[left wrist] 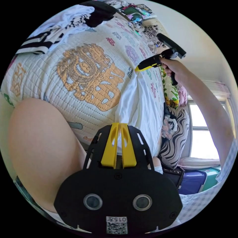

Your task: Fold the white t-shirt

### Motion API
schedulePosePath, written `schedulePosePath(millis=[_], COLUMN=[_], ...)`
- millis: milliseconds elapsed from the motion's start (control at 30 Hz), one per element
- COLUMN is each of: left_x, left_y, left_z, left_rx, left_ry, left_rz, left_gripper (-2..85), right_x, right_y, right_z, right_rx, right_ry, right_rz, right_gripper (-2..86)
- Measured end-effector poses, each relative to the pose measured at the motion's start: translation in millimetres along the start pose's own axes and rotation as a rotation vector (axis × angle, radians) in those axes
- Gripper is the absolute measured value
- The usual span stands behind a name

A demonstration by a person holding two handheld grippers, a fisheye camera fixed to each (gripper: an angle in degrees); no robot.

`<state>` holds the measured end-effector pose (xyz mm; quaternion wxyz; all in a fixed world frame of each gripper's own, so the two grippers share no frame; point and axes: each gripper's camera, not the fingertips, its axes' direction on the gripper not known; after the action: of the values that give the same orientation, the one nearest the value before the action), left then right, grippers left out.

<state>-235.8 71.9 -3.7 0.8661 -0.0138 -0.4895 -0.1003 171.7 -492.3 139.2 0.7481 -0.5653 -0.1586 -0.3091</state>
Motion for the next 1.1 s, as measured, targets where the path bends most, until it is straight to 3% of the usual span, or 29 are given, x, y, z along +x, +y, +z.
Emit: schedulePosePath(millis=[233,533,767,1100], left_x=[-8.5,60.8,164.2,265.6], left_y=[36.9,94.6,148.6,222.9], left_z=[-35.2,-31.9,86.2,296.2], left_rx=[0.143,0.130,-0.078,-0.393], left_ry=[0.157,0.126,0.196,0.063], left_rz=[-0.010,0.337,0.621,0.942], left_gripper=[-0.8,-0.9,-0.9,-0.8], right_x=[21.3,90.0,197.7,313.1], right_y=[66.4,235.9,437.6,620.7], right_z=[-60.5,-107.3,-63.1,71.0], right_rx=[0.180,0.435,0.595,0.681], right_ry=[-0.151,-0.397,-0.564,-0.806], right_rz=[-0.012,-0.058,0.082,0.319], right_gripper=[0.6,0.5,0.6,1.0])
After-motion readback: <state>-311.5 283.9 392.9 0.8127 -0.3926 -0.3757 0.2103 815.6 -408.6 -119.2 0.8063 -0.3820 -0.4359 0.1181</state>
